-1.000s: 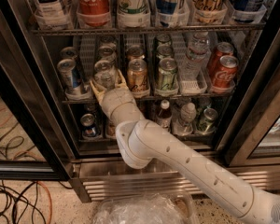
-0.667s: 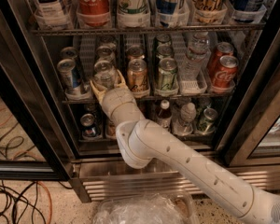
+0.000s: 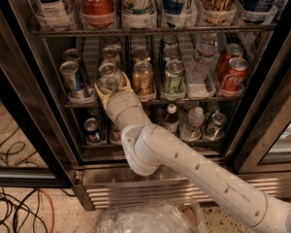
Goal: Pick 7up can from middle shelf of fridge
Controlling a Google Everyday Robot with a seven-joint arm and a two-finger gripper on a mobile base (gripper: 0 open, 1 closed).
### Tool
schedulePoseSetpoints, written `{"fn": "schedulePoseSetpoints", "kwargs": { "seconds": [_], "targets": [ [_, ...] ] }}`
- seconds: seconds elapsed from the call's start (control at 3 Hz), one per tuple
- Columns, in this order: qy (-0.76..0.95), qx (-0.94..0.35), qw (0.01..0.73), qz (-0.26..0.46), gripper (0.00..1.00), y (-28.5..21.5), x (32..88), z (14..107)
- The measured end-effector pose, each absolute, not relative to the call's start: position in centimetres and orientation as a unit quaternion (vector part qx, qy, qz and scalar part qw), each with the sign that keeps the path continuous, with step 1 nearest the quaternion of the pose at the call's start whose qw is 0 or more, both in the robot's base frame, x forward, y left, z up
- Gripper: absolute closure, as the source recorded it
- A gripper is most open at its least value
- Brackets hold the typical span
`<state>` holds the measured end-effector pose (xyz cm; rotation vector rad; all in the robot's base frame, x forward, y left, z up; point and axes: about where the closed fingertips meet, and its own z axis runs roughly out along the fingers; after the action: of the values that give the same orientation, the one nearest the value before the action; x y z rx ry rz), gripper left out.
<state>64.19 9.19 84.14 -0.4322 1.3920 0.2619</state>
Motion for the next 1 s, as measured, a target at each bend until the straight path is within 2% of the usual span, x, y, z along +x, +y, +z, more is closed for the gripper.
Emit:
{"fn": "schedulePoseSetpoints", "kwargs": {
  "seconds": [1.0],
  "targets": [
    [0.612,-0.22,0.749,0.127,1.0,9.4,63.1,87.9]
  ]
}}
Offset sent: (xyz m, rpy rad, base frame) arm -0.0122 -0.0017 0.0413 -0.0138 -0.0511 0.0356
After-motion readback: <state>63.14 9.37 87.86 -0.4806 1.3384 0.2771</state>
